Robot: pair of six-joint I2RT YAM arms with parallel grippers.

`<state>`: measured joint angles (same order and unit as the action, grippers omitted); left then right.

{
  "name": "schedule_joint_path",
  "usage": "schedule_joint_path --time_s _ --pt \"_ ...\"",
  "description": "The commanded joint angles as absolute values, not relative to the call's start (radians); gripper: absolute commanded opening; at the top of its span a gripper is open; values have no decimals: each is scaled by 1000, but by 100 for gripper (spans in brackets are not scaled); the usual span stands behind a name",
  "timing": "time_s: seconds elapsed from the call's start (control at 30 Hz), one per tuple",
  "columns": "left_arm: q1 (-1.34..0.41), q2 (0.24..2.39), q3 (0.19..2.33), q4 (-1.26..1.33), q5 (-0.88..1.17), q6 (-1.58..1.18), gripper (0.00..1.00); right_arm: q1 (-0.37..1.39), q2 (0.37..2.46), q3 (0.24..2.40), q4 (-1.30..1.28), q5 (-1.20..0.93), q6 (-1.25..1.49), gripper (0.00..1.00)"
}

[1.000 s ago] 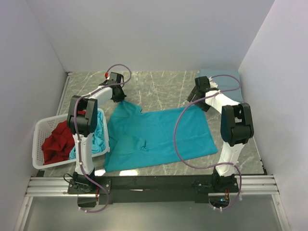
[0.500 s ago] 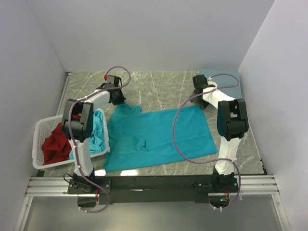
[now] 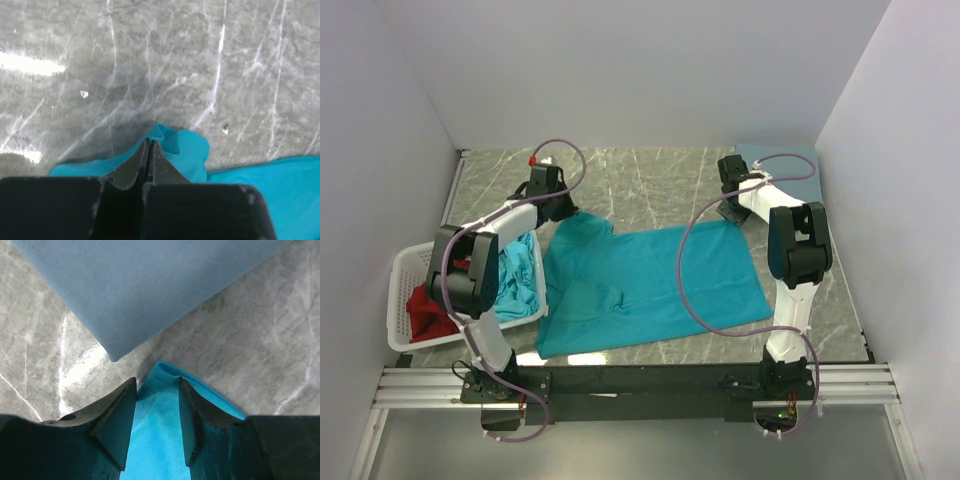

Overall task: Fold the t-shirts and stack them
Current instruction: Fold the tshirt

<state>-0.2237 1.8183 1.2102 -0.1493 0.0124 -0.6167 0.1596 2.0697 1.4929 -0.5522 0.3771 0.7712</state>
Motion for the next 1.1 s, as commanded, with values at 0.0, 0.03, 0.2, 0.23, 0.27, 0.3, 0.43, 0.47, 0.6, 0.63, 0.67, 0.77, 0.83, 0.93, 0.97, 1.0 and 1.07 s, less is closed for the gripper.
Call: schedule_joint_path --time_s 0.0,0.03,0.2,0.23,0.27,0.3,0.43,0.47,0.6,0.63,0.67,0.77,0.83,0.93,0.97,1.0,1.07 --pt "-229 1737 1152 -54 69 -598 0 169 2072 1560 -590 439 796 46" --pt "-230 1727 1140 -45 78 -597 0 169 2085 1569 -607 445 798 47" --pt "-244 1645 1059 -28 74 -604 0 169 2112 1615 -629 451 801 47" --pt "-245 1631 1043 -17 72 -607 1 170 2124 1620 -635 453 799 45" --pt "-250 1615 1019 -15 74 -609 1 172 2131 1632 -641 454 802 44" --pt "-250 1594 1011 -14 72 -611 1 170 2131 1635 -647 459 799 43" --pt "-255 1559 983 -21 74 -614 1 173 2129 1631 -656 466 802 40" --pt "-258 1552 973 -21 68 -615 1 175 2131 1638 -666 466 804 38" --pt "-264 1522 956 -20 77 -617 1 175 2134 1641 -680 471 802 23" --pt "-265 1517 954 -21 78 -617 1 175 2131 1641 -675 469 802 16" --pt "-270 1514 950 -23 78 -617 1 175 2128 1638 -675 466 799 12" --pt "-279 1490 936 -21 75 -617 0 176 2120 1634 -669 468 795 0" --pt "-284 1479 933 -28 72 -620 1 176 2109 1634 -669 468 793 0" --pt "-294 1447 911 -34 61 -621 1 181 2080 1618 -654 459 785 0" --pt "-296 1437 901 -34 55 -623 1 181 2072 1605 -649 456 782 0" --pt "-298 1416 893 -37 51 -623 1 183 2063 1594 -640 451 781 0" --pt "-301 1394 871 -41 40 -624 1 184 2028 1559 -626 443 776 0"
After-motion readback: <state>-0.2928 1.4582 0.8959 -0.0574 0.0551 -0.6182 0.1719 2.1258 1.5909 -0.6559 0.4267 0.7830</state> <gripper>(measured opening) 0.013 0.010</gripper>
